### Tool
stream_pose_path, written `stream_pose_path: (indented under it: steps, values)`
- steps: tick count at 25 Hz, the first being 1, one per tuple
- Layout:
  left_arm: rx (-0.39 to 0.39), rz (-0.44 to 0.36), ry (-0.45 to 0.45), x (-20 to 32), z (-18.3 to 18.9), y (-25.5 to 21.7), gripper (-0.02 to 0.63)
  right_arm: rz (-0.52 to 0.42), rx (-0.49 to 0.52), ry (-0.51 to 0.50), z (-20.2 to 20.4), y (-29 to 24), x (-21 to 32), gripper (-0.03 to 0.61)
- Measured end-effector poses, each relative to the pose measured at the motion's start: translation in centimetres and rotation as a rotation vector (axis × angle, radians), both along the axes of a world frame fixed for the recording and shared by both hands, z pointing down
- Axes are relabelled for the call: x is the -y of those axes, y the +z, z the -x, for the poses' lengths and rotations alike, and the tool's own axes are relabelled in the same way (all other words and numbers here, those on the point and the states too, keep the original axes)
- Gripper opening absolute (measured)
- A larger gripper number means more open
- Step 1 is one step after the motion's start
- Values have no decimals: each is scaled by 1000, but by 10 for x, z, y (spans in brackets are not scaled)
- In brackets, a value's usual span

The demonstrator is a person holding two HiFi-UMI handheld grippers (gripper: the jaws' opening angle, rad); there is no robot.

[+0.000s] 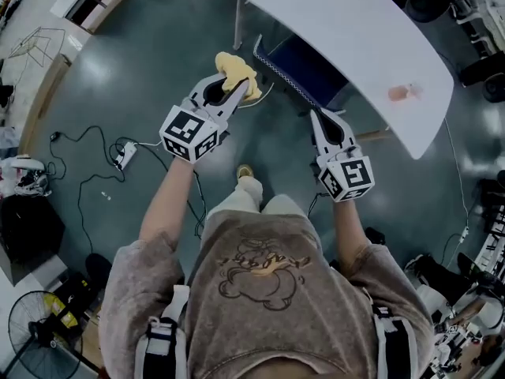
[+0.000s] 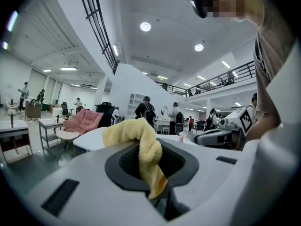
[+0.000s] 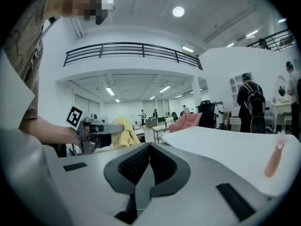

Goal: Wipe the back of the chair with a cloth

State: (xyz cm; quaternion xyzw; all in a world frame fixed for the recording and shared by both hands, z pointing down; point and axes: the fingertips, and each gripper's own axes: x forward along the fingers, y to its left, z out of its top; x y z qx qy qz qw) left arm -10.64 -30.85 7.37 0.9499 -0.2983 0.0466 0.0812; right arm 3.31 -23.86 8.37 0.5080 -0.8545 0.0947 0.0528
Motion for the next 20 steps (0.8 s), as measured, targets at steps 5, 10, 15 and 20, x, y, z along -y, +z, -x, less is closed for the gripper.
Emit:
stream_pose_path:
  steps: [5, 10, 15, 20]
  values:
    - [-28, 15, -16, 5, -1, -19, 61, -8, 32, 30, -15, -20, 16, 25]
    - [-50, 3, -32, -1, -10, -40, 61, -25, 43, 19, -26, -32, 21, 25]
    - [-51, -13, -77, -8, -11, -56, 61, -36, 54, -13, -30, -42, 24, 25]
    - [-46, -31, -158, -21, -4, -50, 63, -41, 66, -34, -35, -40, 21, 25]
